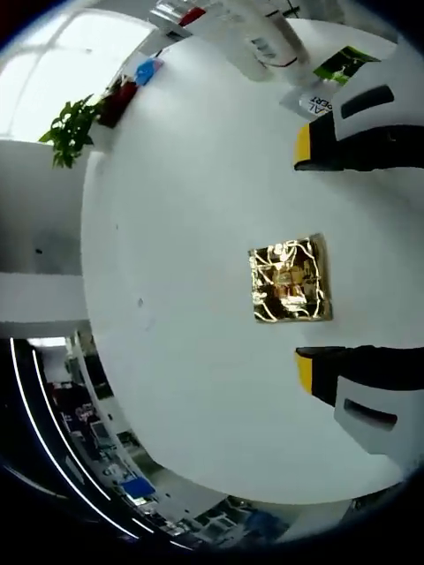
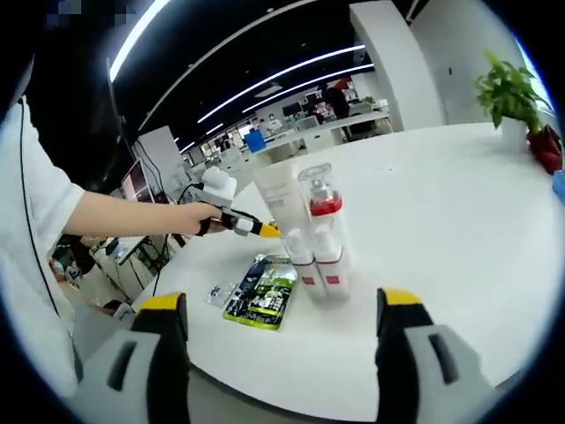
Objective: Arrange the skincare products in the storage area until every visible bottle or jar stands upright without overlapping.
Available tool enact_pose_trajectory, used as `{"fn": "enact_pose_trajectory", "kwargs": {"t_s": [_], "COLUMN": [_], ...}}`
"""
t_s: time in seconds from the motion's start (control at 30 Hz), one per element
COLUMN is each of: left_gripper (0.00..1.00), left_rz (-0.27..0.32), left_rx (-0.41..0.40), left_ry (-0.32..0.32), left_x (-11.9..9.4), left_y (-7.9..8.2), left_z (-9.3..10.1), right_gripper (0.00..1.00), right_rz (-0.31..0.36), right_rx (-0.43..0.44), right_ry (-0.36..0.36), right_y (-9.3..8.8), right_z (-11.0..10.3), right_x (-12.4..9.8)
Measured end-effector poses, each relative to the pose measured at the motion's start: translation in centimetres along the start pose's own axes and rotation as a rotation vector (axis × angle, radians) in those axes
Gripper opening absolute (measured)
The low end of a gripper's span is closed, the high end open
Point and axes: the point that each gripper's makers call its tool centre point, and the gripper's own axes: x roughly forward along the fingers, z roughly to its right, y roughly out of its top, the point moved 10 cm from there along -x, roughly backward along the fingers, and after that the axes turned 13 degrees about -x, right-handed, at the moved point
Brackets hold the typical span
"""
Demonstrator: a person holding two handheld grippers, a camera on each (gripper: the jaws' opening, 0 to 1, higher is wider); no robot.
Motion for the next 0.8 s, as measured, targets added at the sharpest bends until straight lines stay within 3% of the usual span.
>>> {"fn": "enact_pose_trajectory", "kwargs": {"t_s": [0.17,0.53,0.6,0.8], "left_gripper": [0.75,0.64,0.60,0.47], "left_rz": [-0.028,-0.077,-0.090,-0.083], "left_rx": [-0.040,-0.040,-0.001,-0.017], "left_ry": [0.016,0.045,0.067,0.061], "left_x": [0.7,1.2,1.1,1.2], "left_y": [0.4,0.7,0.7,0.9], "left_z": [-0.2,-0.4,-0.6,-0.6], "right_gripper": [0.88,0.88,0.88,0.88], "right_rz": [-0.001,-0.001,0.001,0.007], "right_rx": [0.002,0.004,0.005,0.007], "right_ry": [0.003,-0.007,-0.009,-0.019], "right_y": [0.0,0.0,0.0,0.0], "right_z": [0.0,0.1,0.1,0.2], "right_x": [0.0,0.0,0.0,-0.1]}}
